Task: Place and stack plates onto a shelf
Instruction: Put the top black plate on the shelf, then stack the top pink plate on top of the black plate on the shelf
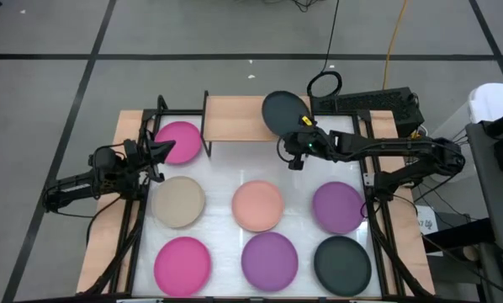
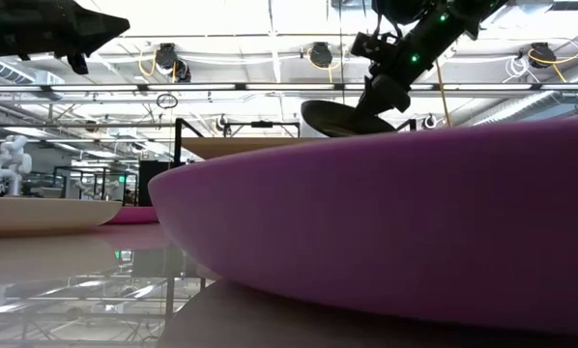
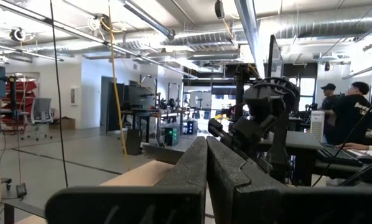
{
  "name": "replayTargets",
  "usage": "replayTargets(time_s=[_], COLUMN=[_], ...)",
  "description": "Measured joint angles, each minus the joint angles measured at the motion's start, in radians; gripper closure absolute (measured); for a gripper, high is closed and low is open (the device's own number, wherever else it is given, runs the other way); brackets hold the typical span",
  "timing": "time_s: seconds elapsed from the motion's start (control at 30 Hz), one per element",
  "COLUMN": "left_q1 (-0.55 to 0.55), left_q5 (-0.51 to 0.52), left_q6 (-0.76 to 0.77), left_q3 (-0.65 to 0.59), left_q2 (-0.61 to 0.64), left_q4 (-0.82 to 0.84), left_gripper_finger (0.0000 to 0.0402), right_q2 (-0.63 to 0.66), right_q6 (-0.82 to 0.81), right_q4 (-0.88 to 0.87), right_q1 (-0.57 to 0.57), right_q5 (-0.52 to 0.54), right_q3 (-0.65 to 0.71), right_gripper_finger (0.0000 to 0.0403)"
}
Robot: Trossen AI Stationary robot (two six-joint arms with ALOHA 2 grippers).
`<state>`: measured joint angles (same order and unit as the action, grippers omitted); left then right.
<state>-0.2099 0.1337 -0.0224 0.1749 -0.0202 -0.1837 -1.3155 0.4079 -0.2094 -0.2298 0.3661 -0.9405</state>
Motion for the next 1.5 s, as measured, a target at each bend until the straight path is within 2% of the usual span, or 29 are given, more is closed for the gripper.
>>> replayTargets(time_s=[0.57,1.07,1.5], left_q1=[0.0,0.0,0.0], left_q5=[0.0,0.0,0.0], left_q6=[0.0,0.0,0.0], left_q3=[0.0,0.0,0.0], left_q2=[0.0,0.0,0.0], left_q4=[0.0,0.0,0.0], left_gripper_finger=[0.0398,0.0398,0.0398], right_q2=[0.0,-0.008,-0.102], right_q6=[0.005,0.026,0.04], right_q4=[0.012,0.094,0.159], right_q1=[0.0,0.0,0.0], right_q5=[-0.005,-0.108,-0.107], right_q3=[0.0,0.0,0.001], right_gripper_finger=[0.0383,0.038,0.0309])
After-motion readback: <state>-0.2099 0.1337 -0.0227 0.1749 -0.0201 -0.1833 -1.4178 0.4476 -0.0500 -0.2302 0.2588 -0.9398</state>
